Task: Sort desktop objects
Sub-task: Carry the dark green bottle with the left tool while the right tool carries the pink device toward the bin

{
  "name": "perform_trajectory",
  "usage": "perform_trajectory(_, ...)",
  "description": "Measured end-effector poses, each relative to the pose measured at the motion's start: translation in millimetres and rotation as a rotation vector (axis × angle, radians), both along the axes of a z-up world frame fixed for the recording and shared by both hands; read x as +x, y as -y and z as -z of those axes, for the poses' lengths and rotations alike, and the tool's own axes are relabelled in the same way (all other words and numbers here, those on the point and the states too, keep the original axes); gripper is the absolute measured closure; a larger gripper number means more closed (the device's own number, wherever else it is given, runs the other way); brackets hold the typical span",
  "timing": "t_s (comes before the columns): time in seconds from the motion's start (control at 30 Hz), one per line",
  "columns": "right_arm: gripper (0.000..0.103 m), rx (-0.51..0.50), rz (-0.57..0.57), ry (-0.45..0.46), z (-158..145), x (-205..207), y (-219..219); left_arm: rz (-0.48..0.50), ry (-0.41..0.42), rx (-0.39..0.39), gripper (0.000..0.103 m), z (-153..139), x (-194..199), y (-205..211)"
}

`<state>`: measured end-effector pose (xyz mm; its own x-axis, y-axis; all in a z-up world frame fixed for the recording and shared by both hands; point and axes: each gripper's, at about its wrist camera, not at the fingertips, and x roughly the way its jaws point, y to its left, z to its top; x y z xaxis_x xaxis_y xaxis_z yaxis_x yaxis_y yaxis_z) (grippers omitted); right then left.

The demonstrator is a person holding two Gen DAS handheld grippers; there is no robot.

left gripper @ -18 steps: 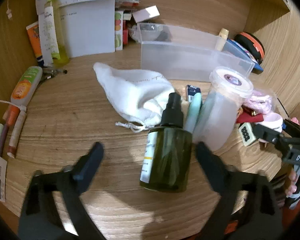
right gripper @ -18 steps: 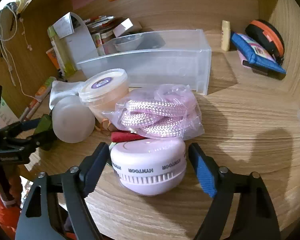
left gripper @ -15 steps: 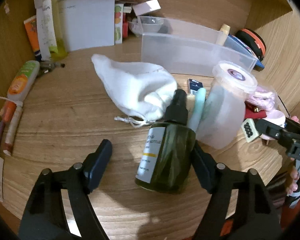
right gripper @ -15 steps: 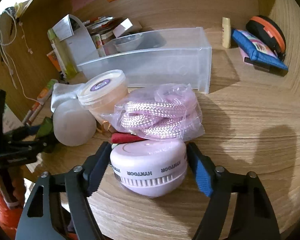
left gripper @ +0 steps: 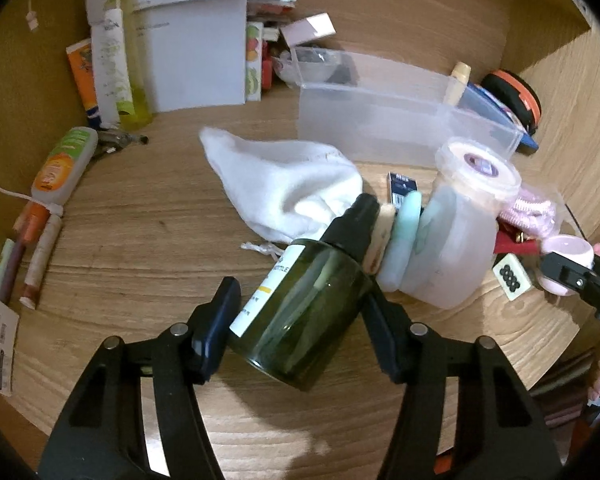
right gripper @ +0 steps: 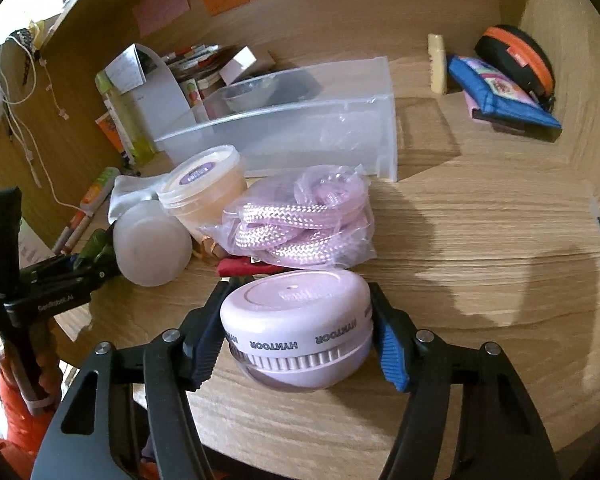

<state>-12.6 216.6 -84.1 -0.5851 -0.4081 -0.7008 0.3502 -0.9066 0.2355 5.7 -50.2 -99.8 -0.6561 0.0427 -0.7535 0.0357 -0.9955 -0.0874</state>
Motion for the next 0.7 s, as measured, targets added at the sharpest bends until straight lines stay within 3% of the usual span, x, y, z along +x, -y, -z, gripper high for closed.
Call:
perform_trajectory(0.37,0.041,-0.009,0.016,-0.075,-30,14,-17,-0.025,-0.087,-0.009,0.045,-34,12,2)
perform_trajectory(0.4,0.041,-0.011,0.014,-0.08,-34,13,-17,-0.036,-0.096,-0.012,0.047,-38,13,1)
perform_trajectory(0.43,0.041,-0.015,0.012,-0.084,-36,14,-18,-0.042,-0.107,-0.009,0.058,-42,15,1)
perform_trajectory(0.47,0.041,-0.018,0.007,-0.09,-40,14,-18,-0.033,-0.111,0.004,0.062,-47,16,1)
perform_trajectory(0.57,0.041,-0.026,-0.009,-0.114,-51,13,-17,-0.015,-0.136,0.027,0.061,-59,17,0)
perform_trajectory(0.7,0.041,-0.02,-0.027,-0.153,-66,10,-13,-0.012,-0.156,-0.029,0.062,-67,12,-5)
